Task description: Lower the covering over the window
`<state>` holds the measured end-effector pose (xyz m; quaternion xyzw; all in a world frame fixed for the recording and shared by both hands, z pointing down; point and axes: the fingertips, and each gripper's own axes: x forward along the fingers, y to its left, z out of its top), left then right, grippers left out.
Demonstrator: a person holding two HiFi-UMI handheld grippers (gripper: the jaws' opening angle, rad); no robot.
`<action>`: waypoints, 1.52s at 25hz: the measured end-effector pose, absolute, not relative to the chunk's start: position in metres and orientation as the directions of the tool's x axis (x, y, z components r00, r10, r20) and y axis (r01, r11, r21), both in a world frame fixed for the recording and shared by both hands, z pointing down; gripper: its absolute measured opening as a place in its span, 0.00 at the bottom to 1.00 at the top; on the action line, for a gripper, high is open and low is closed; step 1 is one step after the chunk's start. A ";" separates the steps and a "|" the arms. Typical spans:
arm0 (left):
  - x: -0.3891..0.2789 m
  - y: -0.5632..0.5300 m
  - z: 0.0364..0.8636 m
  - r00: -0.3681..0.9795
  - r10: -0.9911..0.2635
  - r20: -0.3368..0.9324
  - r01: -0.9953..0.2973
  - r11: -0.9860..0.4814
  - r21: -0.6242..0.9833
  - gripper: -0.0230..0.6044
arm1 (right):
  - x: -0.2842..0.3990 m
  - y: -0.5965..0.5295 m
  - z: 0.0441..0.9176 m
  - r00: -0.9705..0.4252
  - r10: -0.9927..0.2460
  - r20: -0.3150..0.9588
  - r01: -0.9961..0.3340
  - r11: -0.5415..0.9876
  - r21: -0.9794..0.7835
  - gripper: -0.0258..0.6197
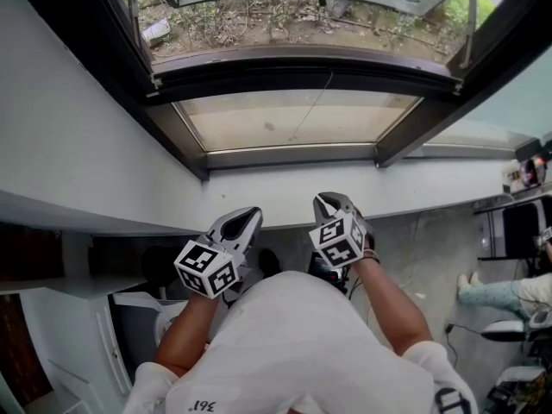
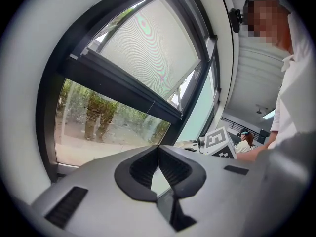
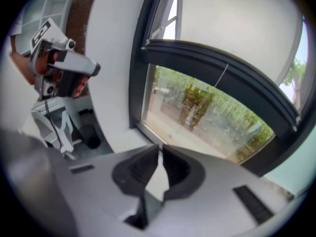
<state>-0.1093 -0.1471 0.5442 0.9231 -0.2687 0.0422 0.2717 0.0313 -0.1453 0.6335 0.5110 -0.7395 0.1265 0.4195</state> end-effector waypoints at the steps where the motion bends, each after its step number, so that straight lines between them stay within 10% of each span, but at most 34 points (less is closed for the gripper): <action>1: -0.107 -0.144 0.545 0.852 -0.473 0.225 -0.519 -0.707 0.480 0.07 | 0.033 -0.144 0.632 -0.129 -0.652 0.747 -0.861 0.447 0.241 0.09; 38: 0.007 0.081 0.527 0.824 -0.520 0.227 -0.565 -0.715 0.412 0.07 | 0.136 0.068 0.600 -0.205 -0.726 0.656 -0.848 0.467 0.252 0.09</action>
